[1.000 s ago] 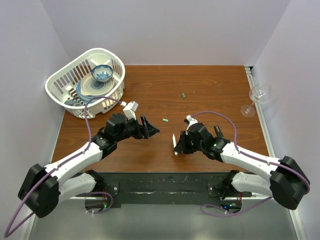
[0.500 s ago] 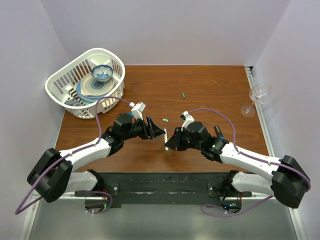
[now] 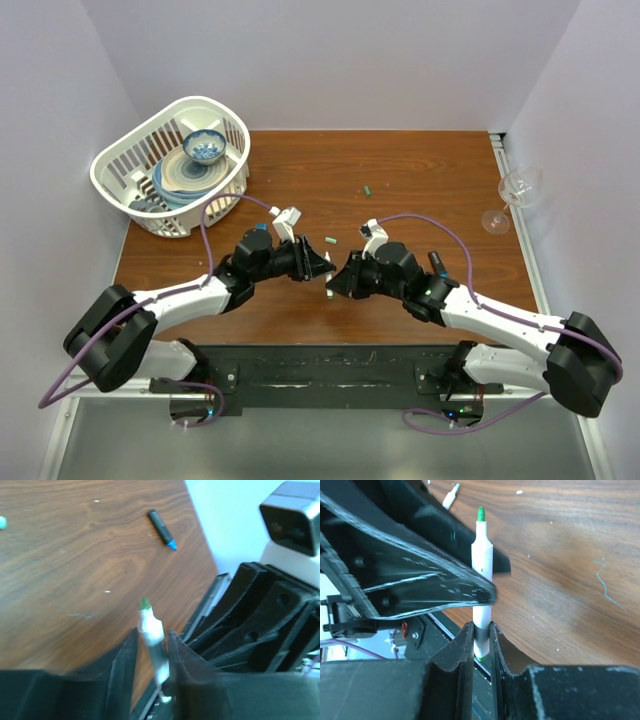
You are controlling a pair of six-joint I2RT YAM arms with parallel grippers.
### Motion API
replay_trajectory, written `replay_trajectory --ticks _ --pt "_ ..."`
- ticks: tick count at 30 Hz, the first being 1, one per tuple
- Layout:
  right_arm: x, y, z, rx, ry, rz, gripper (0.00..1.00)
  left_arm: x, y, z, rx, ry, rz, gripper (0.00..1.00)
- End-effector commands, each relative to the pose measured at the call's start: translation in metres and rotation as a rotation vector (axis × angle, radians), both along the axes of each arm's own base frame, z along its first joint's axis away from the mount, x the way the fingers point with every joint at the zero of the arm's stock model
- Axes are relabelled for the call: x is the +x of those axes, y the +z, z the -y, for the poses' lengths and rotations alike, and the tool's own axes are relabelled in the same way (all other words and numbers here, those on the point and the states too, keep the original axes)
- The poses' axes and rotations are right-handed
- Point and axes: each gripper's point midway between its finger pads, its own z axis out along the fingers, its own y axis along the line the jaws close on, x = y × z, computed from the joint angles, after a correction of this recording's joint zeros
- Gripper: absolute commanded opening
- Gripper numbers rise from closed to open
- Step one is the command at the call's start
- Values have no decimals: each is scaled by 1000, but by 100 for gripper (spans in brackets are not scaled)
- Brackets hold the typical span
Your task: Insert the pens into the pen caps
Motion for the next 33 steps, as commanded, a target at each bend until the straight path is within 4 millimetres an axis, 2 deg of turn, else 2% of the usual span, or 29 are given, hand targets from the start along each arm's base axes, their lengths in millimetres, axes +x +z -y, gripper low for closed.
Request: replay_trajectory --ticks 1,2,3,4,6,8,12,21,25,27,30,31,33 --pt "10 41 -13 103 -11 78 0 -4 21 11 -94 -40 40 10" --pt "8 42 -14 106 4 80 5 -5 26 12 -111 -44 44 0" --pt "4 41 -16 106 34 73 10 -6 27 13 -111 -53 41 0" --pt "2 39 -16 104 42 67 23 -5 29 14 -112 -55 43 0" --pt "-3 33 -13 98 50 55 33 -6 36 15 -119 -72 67 0" --pt "-6 31 -10 99 48 53 39 -6 41 15 -119 -73 82 0" --pt "-9 26 -4 87 44 51 40 -6 48 15 -120 -75 98 0" --pt "-15 13 -6 81 58 3 38 -4 65 15 -148 -61 121 0" --pt "-17 14 -7 100 65 1 27 -3 71 14 -158 -57 131 0" --pt "-18 16 -8 115 66 -2 26 -2 72 14 -159 -49 131 0" --pt "-16 20 -9 127 60 15 2 -3 75 14 -166 -48 135 0" --pt "-14 22 -9 129 54 20 0 -3 75 14 -170 -49 137 0" --pt "-13 27 -8 139 44 37 0 -4 74 13 -173 -51 138 11"
